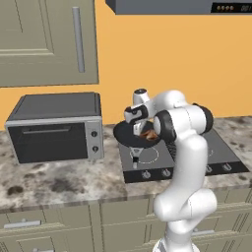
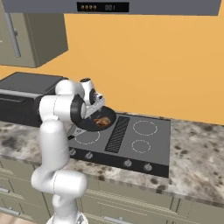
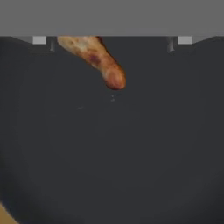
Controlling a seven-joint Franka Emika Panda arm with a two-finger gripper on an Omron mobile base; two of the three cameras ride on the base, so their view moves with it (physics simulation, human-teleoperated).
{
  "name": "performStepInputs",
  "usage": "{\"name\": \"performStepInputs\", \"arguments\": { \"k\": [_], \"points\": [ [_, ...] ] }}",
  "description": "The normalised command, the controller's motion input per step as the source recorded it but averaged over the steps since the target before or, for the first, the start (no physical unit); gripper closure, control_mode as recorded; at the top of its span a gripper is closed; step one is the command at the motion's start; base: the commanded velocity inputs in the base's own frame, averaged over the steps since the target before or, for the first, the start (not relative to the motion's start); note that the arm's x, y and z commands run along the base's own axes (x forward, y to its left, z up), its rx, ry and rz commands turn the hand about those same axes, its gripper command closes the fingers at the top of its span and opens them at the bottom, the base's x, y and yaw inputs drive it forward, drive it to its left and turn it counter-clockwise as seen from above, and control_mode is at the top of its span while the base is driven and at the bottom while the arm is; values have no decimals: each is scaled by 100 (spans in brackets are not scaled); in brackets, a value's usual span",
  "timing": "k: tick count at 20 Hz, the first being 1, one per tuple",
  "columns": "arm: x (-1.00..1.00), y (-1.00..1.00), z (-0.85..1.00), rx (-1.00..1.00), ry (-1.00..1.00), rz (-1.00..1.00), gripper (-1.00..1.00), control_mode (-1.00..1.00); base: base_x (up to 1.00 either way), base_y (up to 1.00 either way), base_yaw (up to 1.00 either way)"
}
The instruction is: Take the chicken drumsticks from the pan and place one on each plate on the dining counter.
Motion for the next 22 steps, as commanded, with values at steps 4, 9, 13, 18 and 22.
{"name": "performStepInputs", "arguments": {
  "k": [4, 9, 13, 18, 22],
  "points": [
    [0, 0, -18, -9, 24, 19, -100, -100, 0, 0, 0],
    [16, 3, -15, -4, 9, 5, -100, -100, 0, 0, 0],
    [15, 5, -26, 0, 0, 2, -100, -100, 0, 0, 0],
    [7, 2, -24, 0, 0, 1, -100, -100, 0, 0, 0],
    [-10, -4, -14, 0, -1, 0, -100, -100, 0, 0, 0]
  ]
}}
